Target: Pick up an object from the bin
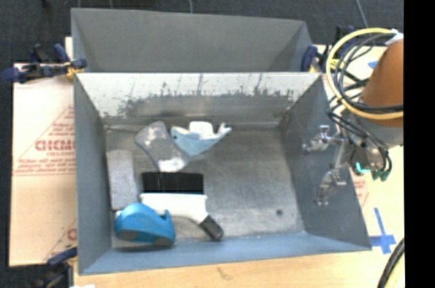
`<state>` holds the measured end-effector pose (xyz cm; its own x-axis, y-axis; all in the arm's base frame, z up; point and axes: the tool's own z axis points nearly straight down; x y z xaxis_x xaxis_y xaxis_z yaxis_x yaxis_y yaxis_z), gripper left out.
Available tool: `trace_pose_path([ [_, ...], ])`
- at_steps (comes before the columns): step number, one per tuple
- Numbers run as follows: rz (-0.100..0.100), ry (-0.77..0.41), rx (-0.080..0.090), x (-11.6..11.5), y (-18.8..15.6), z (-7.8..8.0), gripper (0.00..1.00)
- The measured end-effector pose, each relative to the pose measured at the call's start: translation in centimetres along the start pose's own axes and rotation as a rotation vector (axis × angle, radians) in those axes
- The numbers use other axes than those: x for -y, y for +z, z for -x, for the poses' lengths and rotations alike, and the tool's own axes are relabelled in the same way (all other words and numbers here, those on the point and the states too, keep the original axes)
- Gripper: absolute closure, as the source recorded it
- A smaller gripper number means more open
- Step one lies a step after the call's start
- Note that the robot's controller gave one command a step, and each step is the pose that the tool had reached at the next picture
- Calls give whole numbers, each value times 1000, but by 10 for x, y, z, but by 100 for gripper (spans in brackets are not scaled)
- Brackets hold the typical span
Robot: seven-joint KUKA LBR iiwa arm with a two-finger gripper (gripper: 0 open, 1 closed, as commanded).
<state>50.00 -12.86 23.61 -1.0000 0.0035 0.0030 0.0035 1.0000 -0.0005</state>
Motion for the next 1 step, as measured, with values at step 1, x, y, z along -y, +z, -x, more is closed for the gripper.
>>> trace_pose_path([
  [1, -2, -4, 7, -1, -3, 2, 0],
])
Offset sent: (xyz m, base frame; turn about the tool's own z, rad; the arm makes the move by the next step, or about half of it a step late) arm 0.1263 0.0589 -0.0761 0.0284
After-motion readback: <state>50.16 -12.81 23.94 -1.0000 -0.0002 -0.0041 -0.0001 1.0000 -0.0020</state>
